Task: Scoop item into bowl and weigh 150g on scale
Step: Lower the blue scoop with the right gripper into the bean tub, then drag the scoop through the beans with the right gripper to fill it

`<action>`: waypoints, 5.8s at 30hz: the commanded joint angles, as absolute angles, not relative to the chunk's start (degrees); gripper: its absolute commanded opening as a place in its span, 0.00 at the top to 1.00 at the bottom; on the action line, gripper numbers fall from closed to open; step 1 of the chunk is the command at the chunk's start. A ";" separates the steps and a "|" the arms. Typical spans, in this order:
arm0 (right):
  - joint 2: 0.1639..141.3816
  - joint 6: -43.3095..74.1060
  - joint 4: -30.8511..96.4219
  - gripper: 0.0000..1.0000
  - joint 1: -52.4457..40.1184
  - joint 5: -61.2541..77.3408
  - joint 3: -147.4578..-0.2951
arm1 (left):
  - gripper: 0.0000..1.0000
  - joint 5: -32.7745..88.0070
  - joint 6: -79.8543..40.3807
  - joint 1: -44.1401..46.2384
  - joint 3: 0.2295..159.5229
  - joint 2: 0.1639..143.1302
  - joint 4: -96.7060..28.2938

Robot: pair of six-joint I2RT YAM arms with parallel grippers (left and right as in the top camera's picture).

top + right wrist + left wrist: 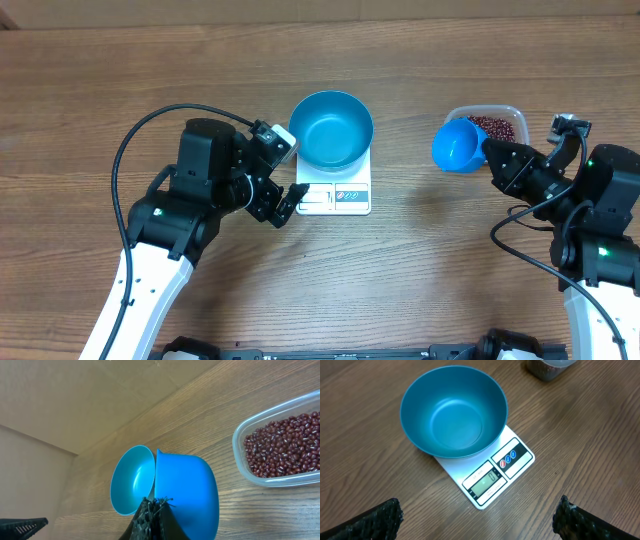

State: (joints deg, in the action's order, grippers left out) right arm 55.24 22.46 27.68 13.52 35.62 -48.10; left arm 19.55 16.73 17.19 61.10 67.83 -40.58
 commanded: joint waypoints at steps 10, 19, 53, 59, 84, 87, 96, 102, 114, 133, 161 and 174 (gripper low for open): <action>54.76 22.22 27.35 0.96 13.89 35.62 -49.15 | 0.01 20.58 17.61 16.95 60.55 70.74 -40.49; 54.76 22.22 27.35 0.96 13.89 35.62 -49.15 | 0.00 20.58 17.61 16.95 60.55 70.87 -40.49; 70.35 8.64 45.60 0.96 13.89 20.12 -74.08 | 0.00 20.58 17.61 16.95 60.55 70.87 -40.49; 79.79 5.23 56.69 0.96 13.89 9.08 -86.35 | 0.00 20.58 17.61 16.95 60.55 70.87 -40.49; 89.23 4.47 61.39 0.96 -5.30 -26.35 -89.71 | 0.01 20.58 17.61 16.95 60.55 70.87 -40.49; 91.42 4.40 60.62 0.96 -6.46 -31.03 -89.71 | 0.00 20.58 17.61 16.95 60.55 70.87 -40.49; 99.83 4.56 57.49 0.96 -6.76 -35.07 -89.71 | 0.00 20.58 17.61 16.95 60.55 70.87 -40.49; 103.55 5.78 56.97 0.96 -6.76 -34.24 -89.69 | 0.01 20.58 17.61 16.95 60.55 70.87 -40.49; 103.85 5.63 54.74 0.96 -6.74 -33.06 -89.58 | 0.01 20.58 17.61 16.95 60.55 70.87 -40.49; 108.31 2.48 53.15 0.96 -6.76 -31.42 -89.43 | 0.00 20.58 17.61 16.95 60.55 70.87 -40.47; 112.22 2.50 52.62 0.96 -6.52 -10.55 -89.34 | 0.00 20.58 17.61 16.95 60.55 70.87 -40.49; 112.20 1.83 51.53 0.96 0.91 5.93 -89.34 | 0.01 20.58 17.61 16.95 60.55 70.87 -40.49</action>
